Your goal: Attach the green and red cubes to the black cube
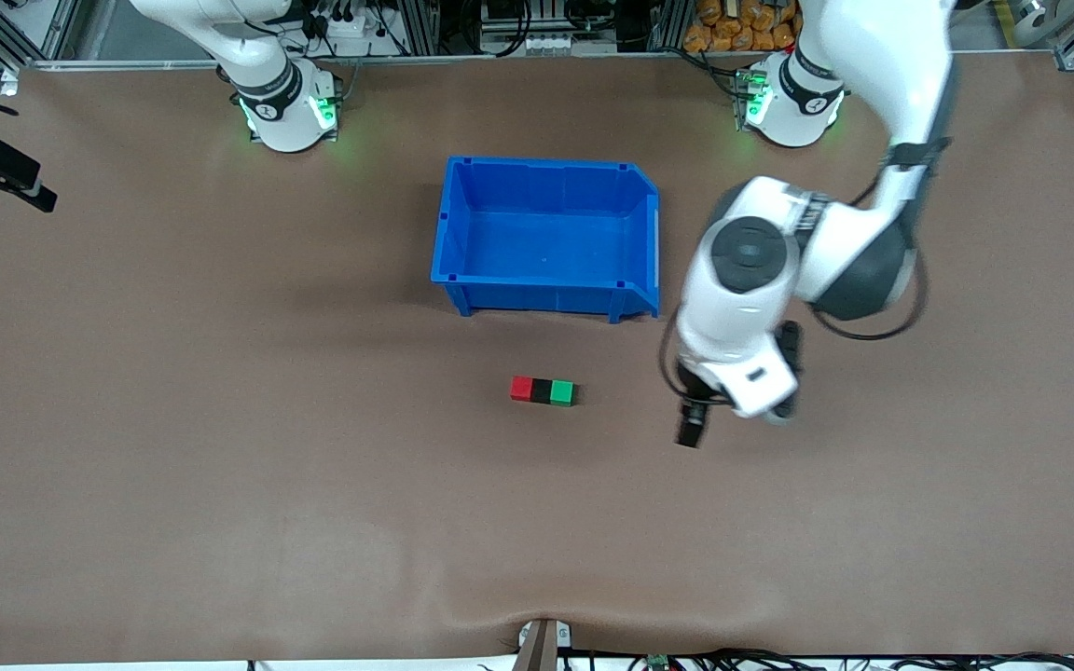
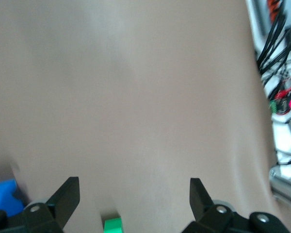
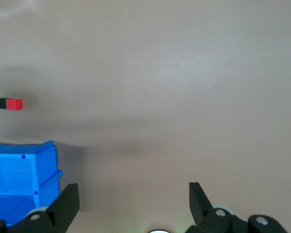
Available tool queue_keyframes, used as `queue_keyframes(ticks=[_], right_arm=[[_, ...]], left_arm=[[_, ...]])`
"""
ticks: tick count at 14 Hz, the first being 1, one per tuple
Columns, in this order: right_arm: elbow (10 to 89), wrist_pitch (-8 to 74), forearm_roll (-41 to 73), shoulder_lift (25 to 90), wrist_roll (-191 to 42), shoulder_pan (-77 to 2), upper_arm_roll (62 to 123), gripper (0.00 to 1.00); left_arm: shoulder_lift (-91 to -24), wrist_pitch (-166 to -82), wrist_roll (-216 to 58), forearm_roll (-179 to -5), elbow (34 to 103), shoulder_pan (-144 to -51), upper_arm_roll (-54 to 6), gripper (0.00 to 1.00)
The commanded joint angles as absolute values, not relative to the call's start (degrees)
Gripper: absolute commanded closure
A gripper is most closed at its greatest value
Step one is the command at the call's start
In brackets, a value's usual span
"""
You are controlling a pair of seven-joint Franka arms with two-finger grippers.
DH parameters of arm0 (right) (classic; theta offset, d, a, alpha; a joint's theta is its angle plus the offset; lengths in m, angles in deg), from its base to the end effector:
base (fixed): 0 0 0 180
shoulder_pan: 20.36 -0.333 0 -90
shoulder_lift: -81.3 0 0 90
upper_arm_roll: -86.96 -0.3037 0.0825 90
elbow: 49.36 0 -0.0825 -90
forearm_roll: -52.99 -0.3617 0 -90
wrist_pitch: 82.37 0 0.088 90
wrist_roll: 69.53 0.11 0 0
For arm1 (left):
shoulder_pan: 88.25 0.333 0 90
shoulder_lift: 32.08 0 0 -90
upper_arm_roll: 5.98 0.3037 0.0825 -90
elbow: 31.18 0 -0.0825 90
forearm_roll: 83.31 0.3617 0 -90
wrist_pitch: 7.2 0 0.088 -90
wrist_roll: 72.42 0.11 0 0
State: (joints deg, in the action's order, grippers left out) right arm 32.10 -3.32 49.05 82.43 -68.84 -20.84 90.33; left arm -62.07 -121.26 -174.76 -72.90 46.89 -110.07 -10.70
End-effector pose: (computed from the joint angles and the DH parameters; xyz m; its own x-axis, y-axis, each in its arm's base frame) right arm 0.5045 -0.0173 0.6687 0.9985 -0.0493 -0.0227 -0.0508 -0.9963 -0.0686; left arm 0.6291 -0.2885 0.4224 0.2872 0.9519 0.1063 0.9454 -0.2996 0.1282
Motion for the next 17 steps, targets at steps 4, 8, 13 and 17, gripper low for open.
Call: queue_keyframes(ticks=[4, 8, 13, 17], right_arm=[[31.5, -4.2, 50.0, 82.4, -68.5, -19.6, 89.2, 0.0], [31.6, -4.3, 52.2, 82.4, -68.9, -19.5, 89.2, 0.0], [31.6, -4.7, 52.4, 82.4, -68.8, -19.6, 89.2, 0.0], [31.6, -4.9, 52.4, 82.4, -68.8, -19.6, 89.2, 0.0]], left_arm=[[-55.6, -118.3, -155.6, -75.8, 49.3, -101.2, -11.4, 0.0], [-52.7, -115.1, -142.7, -80.9, 49.3, -95.6, -11.4, 0.0], [-49.1, -106.0, -120.4, -83.7, 49.5, -90.4, -11.5, 0.0], [-42.1, -104.2, -114.2, -84.1, 58.9, -89.5, -13.5, 0.0]])
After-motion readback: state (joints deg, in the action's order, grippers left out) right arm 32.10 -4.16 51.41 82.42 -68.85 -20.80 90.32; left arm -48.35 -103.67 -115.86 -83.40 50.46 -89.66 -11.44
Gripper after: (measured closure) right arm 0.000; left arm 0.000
